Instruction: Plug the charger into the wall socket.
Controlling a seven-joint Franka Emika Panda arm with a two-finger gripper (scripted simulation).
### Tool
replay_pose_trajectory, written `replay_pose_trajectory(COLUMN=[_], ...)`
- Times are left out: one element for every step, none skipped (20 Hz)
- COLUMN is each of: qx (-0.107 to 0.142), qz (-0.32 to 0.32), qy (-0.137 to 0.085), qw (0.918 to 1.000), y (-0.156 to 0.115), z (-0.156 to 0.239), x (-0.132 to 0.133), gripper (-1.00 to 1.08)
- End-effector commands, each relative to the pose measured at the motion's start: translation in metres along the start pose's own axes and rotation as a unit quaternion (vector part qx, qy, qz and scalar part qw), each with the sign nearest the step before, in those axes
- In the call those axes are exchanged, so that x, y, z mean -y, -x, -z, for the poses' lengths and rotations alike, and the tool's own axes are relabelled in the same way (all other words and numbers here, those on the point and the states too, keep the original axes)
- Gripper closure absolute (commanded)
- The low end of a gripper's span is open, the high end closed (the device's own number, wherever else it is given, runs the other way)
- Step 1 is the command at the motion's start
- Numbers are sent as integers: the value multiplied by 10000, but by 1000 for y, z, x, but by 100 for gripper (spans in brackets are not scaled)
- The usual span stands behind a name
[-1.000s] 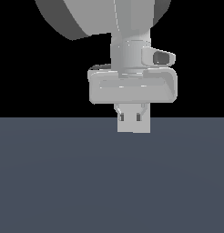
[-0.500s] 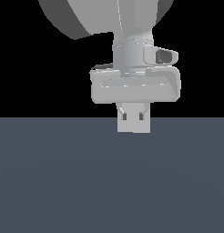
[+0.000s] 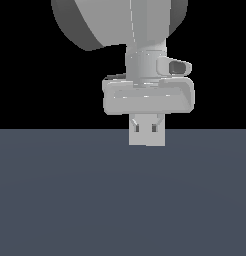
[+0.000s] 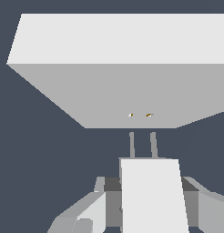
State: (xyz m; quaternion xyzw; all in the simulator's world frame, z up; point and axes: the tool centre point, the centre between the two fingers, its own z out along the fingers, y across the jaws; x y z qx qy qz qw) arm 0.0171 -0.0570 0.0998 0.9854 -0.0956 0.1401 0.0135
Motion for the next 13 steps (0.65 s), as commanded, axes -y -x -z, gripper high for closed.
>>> replay_pose_trajectory(qx=[-2,-2,-2,-2,-2,0,0,0,0,0,0,0,0], qz=[0,0,0,0,0,-2,-2,-2,-2,-2,-2,-2,-2], qy=[0,0,0,0,0,1,1,1,1,1,1,1,1], qw=[10000,10000,10000,10000,10000,10000,10000,10000,10000,10000,10000,10000,10000], y=[-9,-13,-16,-19,-21,-23,-25,-26,-27,-28,-28,-28,-28], z=[-3,-3,-4,-5,-6,-7,-7,-7,-8,-8,-8,-8,-8], x=[0,0,0,0,0,0,0,0,0,0,0,0,0], gripper=[108,108,108,108,108,108,108,108,108,108,108,108,108])
